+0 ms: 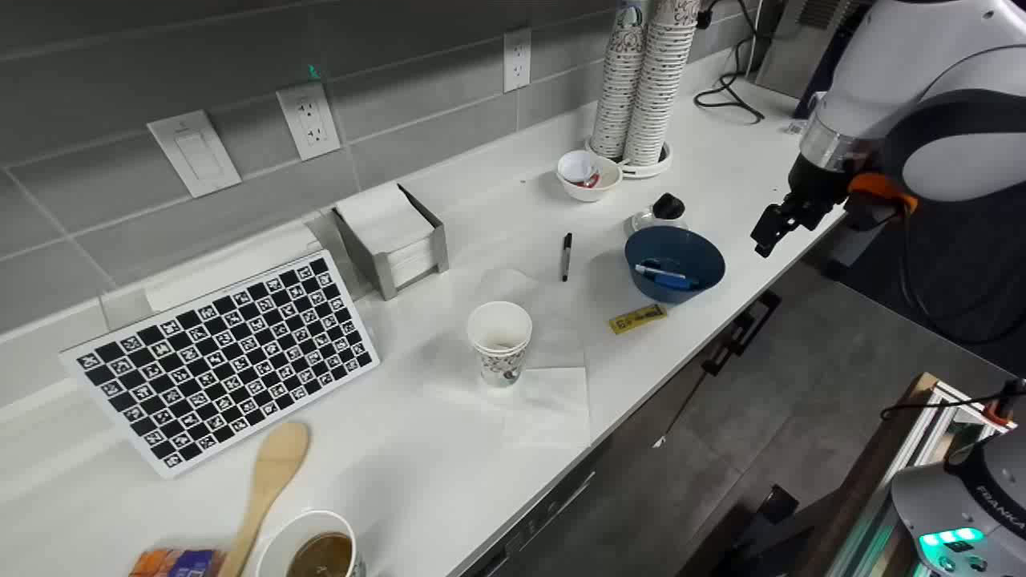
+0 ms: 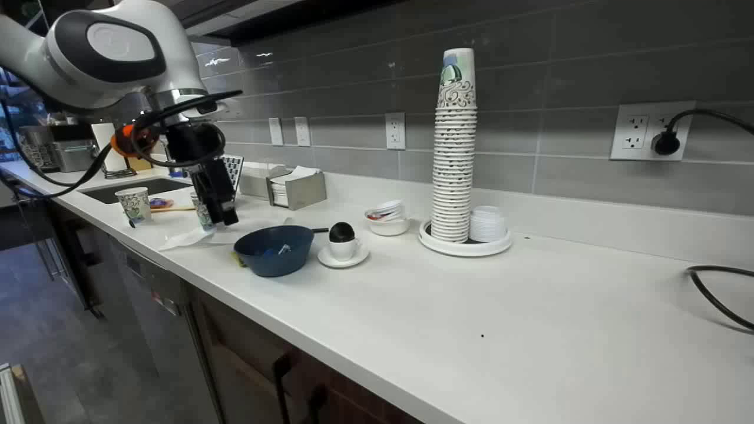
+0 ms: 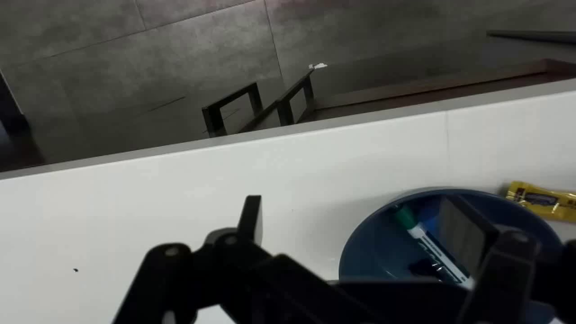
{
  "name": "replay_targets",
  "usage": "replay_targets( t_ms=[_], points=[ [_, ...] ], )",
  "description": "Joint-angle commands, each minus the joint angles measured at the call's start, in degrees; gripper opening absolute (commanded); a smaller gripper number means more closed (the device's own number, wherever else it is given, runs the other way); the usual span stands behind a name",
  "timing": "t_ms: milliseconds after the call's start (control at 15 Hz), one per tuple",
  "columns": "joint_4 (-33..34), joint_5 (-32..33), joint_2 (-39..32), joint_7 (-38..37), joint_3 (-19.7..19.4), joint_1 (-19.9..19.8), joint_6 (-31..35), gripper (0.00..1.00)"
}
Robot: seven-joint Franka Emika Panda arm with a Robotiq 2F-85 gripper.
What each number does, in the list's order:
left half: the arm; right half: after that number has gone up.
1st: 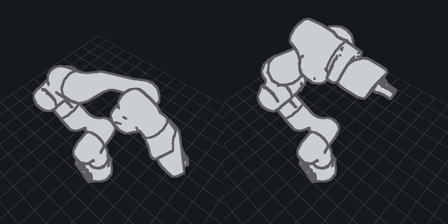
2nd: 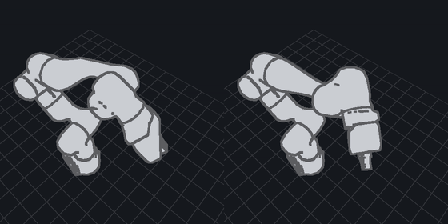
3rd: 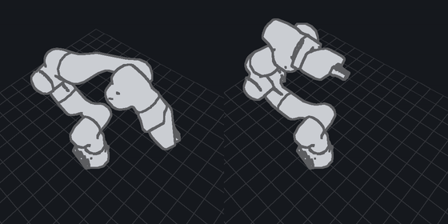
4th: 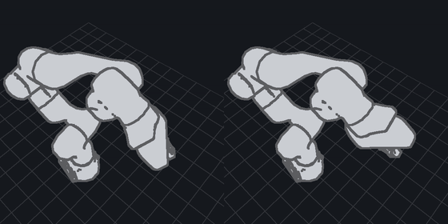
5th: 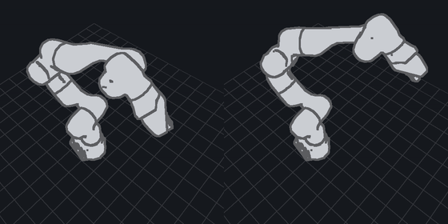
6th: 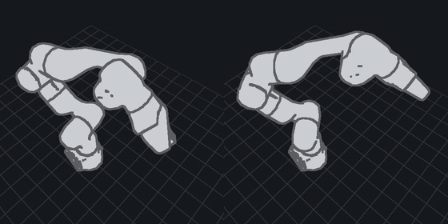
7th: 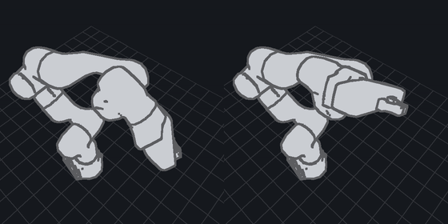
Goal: Put the snack bar in the blue bowl
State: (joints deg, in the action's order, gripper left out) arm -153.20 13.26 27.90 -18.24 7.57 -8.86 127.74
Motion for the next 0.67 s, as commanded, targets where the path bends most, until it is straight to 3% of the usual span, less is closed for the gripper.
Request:
replay_targets(
  t_ms=[0, 200, 600],
  points=[
    [0.1, 0.5, 0.0, -0.4, -0.9, 0.9, -0.2, 1.0],
    [0.1, 0.5, 0.0, -0.4, -0.9, 0.9, -0.2, 1.0],
    [4.1, 0.6, -2.1, 4.8, 5.2, 11.1, 0.9, 1.0]
  ],
)
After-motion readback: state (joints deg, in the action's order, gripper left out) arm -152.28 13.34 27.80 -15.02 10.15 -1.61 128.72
